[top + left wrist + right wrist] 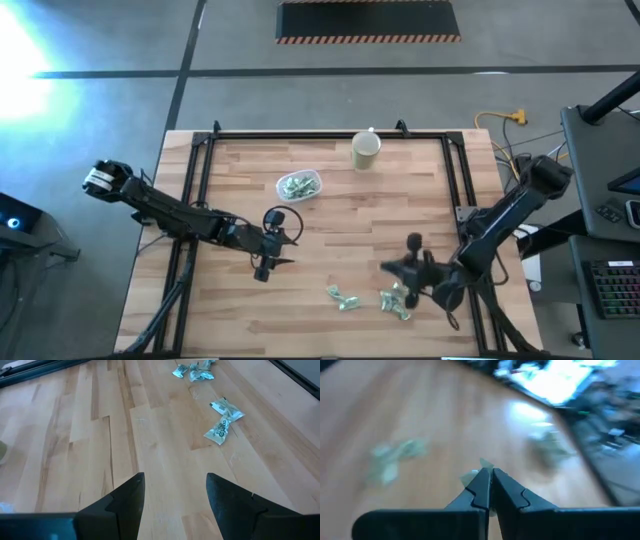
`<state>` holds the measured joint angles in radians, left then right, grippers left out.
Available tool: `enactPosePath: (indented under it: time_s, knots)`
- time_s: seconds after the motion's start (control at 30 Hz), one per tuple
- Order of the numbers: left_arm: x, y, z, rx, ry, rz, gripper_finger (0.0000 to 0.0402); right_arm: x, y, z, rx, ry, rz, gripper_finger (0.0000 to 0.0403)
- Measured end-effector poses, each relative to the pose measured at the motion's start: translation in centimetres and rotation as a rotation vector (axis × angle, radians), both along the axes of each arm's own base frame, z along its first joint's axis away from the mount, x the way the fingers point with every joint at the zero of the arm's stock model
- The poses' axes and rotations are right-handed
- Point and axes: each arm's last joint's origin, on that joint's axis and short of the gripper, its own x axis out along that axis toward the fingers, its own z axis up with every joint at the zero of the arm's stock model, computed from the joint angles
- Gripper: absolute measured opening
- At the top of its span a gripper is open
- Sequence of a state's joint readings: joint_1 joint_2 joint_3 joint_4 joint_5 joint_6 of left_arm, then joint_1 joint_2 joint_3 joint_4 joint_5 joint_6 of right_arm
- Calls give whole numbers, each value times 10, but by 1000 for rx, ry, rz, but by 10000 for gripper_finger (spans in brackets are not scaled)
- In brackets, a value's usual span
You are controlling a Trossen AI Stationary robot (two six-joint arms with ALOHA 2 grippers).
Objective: Pick and place Stevia / Truvia into bins
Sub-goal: Put the stevia packet into the transparent container
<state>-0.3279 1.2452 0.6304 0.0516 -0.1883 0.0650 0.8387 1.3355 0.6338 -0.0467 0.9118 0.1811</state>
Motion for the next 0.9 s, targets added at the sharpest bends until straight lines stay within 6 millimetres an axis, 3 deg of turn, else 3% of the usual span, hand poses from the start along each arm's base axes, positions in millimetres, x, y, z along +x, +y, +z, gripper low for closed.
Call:
enactPosePath:
  time_s: [0.4,0.6,0.9]
  knots:
    - [0,0,0,3,2,1,195,53,-72,19,119,-177,-379,9]
    - [-1,1,-1,22,9,23,195,82,-114,22,290,-220,-346,9]
    - [-1,1,-1,23,11,24,195,110,-163,26,555,-349,-104,9]
